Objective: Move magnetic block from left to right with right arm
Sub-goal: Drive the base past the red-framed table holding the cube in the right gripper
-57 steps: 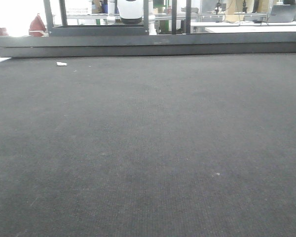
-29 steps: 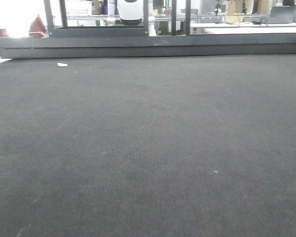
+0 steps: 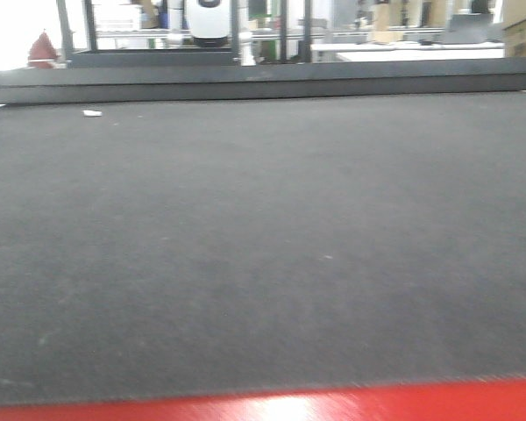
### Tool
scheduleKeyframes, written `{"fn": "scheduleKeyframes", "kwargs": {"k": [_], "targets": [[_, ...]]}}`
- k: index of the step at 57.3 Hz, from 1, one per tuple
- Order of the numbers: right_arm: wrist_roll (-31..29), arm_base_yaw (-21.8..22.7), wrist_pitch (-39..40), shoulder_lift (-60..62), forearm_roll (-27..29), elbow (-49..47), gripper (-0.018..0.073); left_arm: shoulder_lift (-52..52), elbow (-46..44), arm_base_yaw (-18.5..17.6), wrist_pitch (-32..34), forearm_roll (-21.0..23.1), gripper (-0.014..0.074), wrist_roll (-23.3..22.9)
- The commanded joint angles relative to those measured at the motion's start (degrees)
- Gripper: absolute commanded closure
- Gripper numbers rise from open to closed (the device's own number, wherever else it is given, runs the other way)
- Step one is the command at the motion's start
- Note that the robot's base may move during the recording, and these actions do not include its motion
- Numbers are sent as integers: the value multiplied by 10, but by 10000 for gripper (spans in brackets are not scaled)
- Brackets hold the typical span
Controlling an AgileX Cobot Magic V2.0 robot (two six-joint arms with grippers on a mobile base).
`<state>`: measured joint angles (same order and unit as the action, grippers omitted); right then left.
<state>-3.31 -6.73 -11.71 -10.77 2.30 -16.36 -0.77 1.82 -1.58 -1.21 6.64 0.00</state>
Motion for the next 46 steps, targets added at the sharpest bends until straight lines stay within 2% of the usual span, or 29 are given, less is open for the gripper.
{"fn": "scheduleKeyframes", "kwargs": {"k": [1,46], "targets": [[-3,3,48,-5,-5,-16,204,-7,4,-4,46,1,722,0],[-3,3,48,-5,-5,-16,204,-7,4,-4,46,1,722,0]]}}
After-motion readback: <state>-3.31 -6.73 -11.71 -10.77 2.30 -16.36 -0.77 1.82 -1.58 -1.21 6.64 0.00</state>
